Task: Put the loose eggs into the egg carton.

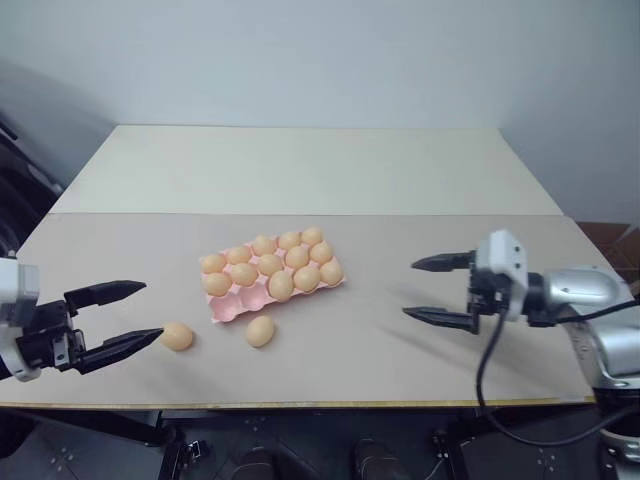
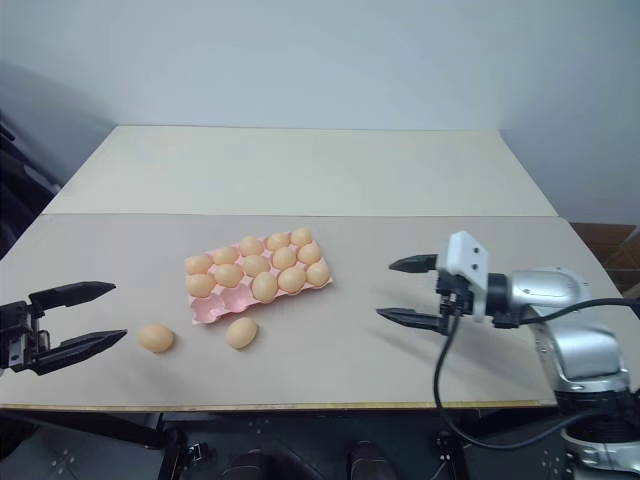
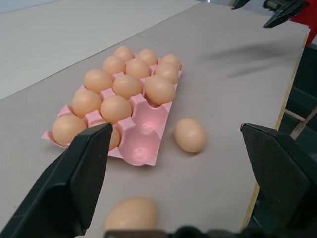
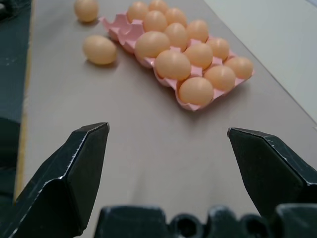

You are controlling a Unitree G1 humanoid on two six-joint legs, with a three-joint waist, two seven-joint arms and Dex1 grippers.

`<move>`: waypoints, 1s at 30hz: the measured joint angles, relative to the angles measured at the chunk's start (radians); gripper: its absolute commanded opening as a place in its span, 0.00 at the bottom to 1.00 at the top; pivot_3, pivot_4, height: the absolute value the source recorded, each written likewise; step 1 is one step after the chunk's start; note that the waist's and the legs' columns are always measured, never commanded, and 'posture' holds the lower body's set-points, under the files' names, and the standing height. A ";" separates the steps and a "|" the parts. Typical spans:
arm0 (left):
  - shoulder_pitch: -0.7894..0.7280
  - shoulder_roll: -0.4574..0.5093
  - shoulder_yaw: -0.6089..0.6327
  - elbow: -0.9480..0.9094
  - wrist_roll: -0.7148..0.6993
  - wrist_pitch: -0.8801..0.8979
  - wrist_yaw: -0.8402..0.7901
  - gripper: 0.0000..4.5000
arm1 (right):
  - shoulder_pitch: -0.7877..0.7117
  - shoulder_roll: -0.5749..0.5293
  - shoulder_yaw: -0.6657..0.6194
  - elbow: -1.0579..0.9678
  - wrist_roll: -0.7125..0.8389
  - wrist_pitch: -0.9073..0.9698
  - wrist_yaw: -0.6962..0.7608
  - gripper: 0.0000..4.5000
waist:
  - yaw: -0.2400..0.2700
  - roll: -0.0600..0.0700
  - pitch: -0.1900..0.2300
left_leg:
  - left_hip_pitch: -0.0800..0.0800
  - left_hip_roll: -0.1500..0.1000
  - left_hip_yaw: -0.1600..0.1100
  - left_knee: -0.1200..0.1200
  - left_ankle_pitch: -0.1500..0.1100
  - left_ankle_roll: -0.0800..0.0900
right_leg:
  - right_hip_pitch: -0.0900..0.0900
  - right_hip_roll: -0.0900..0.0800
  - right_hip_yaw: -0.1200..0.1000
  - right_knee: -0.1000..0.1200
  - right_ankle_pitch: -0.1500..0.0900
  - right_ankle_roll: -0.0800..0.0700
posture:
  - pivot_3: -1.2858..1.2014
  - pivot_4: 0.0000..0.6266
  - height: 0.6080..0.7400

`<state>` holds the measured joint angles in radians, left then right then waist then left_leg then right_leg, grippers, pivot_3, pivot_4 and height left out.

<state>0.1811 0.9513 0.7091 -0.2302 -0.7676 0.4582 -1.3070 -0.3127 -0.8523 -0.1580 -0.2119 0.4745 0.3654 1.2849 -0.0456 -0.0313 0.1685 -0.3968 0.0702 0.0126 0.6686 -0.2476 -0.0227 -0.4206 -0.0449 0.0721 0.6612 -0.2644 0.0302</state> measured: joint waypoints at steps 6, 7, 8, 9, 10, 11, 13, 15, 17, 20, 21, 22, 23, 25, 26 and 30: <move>-0.006 0.000 -0.001 0.003 0.003 -0.001 -0.002 1.00 | 0.022 -0.022 -0.030 0.010 0.028 -0.009 0.024 0.99 | 0.001 0.000 0.000 | -0.001 0.000 0.000 0.000 0.000 0.000 | -0.001 0.000 0.000 0.000 0.000 0.000 | 0.52 0.24 1.00; -0.006 0.000 -0.001 0.003 0.006 -0.001 -0.002 1.00 | 0.022 -0.022 -0.030 0.009 0.032 -0.009 0.022 0.99 | 0.002 0.000 0.000 | -0.001 0.000 0.000 0.000 0.000 0.000 | -0.001 0.000 0.000 0.000 0.000 0.000 | 0.52 0.24 1.00; -0.006 0.000 -0.001 0.004 0.007 -0.001 -0.002 1.00 | 0.022 -0.022 -0.030 0.009 0.036 -0.009 0.021 0.99 | 0.003 0.000 0.000 | -0.001 0.000 0.000 0.000 0.000 0.000 | -0.001 0.000 0.000 -0.001 0.000 0.000 | 0.52 0.24 1.00; -0.006 0.000 -0.001 0.004 0.008 -0.001 -0.003 1.00 | 0.022 -0.022 -0.030 0.007 0.039 -0.009 0.020 0.99 | 0.004 0.000 0.000 | -0.002 0.000 0.000 0.000 0.000 0.000 | -0.001 0.000 0.000 -0.001 0.000 0.000 | 0.52 0.24 1.00; -0.006 0.000 -0.001 0.004 0.011 -0.001 -0.003 1.00 | 0.022 -0.021 -0.030 0.005 0.040 -0.009 0.019 0.99 | 0.004 0.000 0.000 | -0.002 0.000 0.000 0.000 0.000 0.000 | -0.001 0.000 0.000 -0.001 0.000 0.000 | 0.52 0.24 1.00; -0.006 0.000 -0.001 0.005 0.013 0.000 -0.003 1.00 | 0.022 -0.021 -0.029 0.003 0.041 -0.009 0.018 0.99 | 0.004 0.000 0.000 | -0.001 0.000 0.000 0.000 0.000 0.000 | -0.001 0.000 0.000 0.000 0.000 0.000 | 0.52 0.24 1.00; -0.006 0.000 -0.001 0.006 0.019 0.000 -0.003 1.00 | 0.022 -0.021 -0.028 0.000 0.043 -0.009 0.017 0.99 | 0.004 0.000 0.000 | -0.001 0.000 0.000 0.000 0.000 0.000 | -0.001 0.000 0.000 0.000 0.000 0.000 | 0.52 0.24 1.00; -0.005 0.000 -0.001 0.009 0.019 0.000 -0.004 1.00 | 0.019 -0.020 -0.024 -0.006 0.048 -0.009 0.015 0.99 | 0.003 0.000 0.000 | -0.001 0.000 0.000 0.000 0.000 0.000 | -0.001 0.000 0.000 0.000 0.000 0.000 | 0.52 0.24 1.00; -0.005 0.000 -0.001 0.009 0.020 0.000 -0.007 1.00 | 0.013 -0.017 -0.016 -0.016 0.051 -0.010 0.011 0.99 | 0.003 0.000 0.000 | -0.001 0.000 0.000 0.000 0.000 0.000 | -0.001 0.000 0.000 0.000 0.000 0.000 | 0.52 0.24 1.00; -0.004 0.000 0.000 0.009 0.020 0.000 -0.008 1.00 | 0.005 -0.010 -0.011 -0.016 0.052 -0.011 0.006 0.99 | 0.004 0.000 0.000 | -0.001 0.000 0.000 0.000 0.000 0.000 | -0.001 0.000 0.000 0.000 0.000 0.000 | 0.52 0.24 1.00; -0.003 0.000 0.000 0.008 0.020 0.000 -0.007 1.00 | 0.002 -0.007 -0.009 -0.016 0.053 -0.012 0.005 0.99 | 0.004 0.000 0.000 | -0.001 0.000 0.000 0.000 0.000 0.000 | -0.001 0.000 0.000 0.000 0.000 0.000 | 0.52 0.24 1.00; -0.003 0.000 0.000 0.007 0.020 0.000 -0.007 1.00 | 0.001 -0.005 -0.008 -0.016 0.056 -0.013 0.004 0.99 | 0.004 0.000 0.000 | -0.001 0.000 0.000 0.000 0.000 0.000 | -0.001 0.000 0.000 0.000 0.000 0.000 | 0.52 0.24 1.00; -0.003 0.000 0.000 0.004 0.020 0.000 -0.007 1.00 | -0.001 -0.004 -0.006 -0.016 0.057 -0.014 0.003 0.99 | 0.005 0.000 0.000 | -0.001 0.000 0.000 0.000 0.000 0.000 | -0.001 0.000 0.000 0.000 0.000 0.000 | 0.52 0.24 1.00; -0.004 0.000 -0.006 -0.005 0.020 0.000 -0.004 1.00 | -0.011 -0.003 -0.003 -0.016 0.058 -0.016 0.002 0.99 | 0.005 0.000 0.000 | -0.001 0.000 0.000 0.000 0.000 0.000 | -0.001 0.000 0.000 0.000 0.000 0.000 | 0.52 0.24 1.00; -0.005 0.000 -0.011 -0.012 0.020 0.000 -0.002 1.00 | -0.015 -0.003 -0.001 -0.016 0.058 -0.019 0.002 0.99 | 0.004 0.000 0.000 | -0.001 0.000 0.000 0.000 0.000 0.000 | -0.001 0.000 0.000 0.000 0.000 0.000 | 0.52 0.24 1.00; -0.019 -0.001 -0.057 -0.037 0.022 -0.003 0.003 1.00 | -0.023 0.001 0.015 -0.022 0.058 -0.023 -0.001 0.99 | 0.005 0.000 0.000 | -0.001 0.000 0.000 0.000 0.000 0.000 | -0.001 0.000 0.000 0.000 0.000 0.000 | 0.52 0.24 1.00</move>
<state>0.1617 0.9506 0.6524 -0.2670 -0.7453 0.4554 -1.3043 -0.3356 -0.8511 -0.1428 -0.2339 0.5326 0.3429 1.2835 -0.0405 -0.0313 0.1685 -0.3982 0.0701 0.0125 0.6684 -0.2476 -0.0227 -0.4216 -0.0449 0.0720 0.6610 -0.2644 0.0302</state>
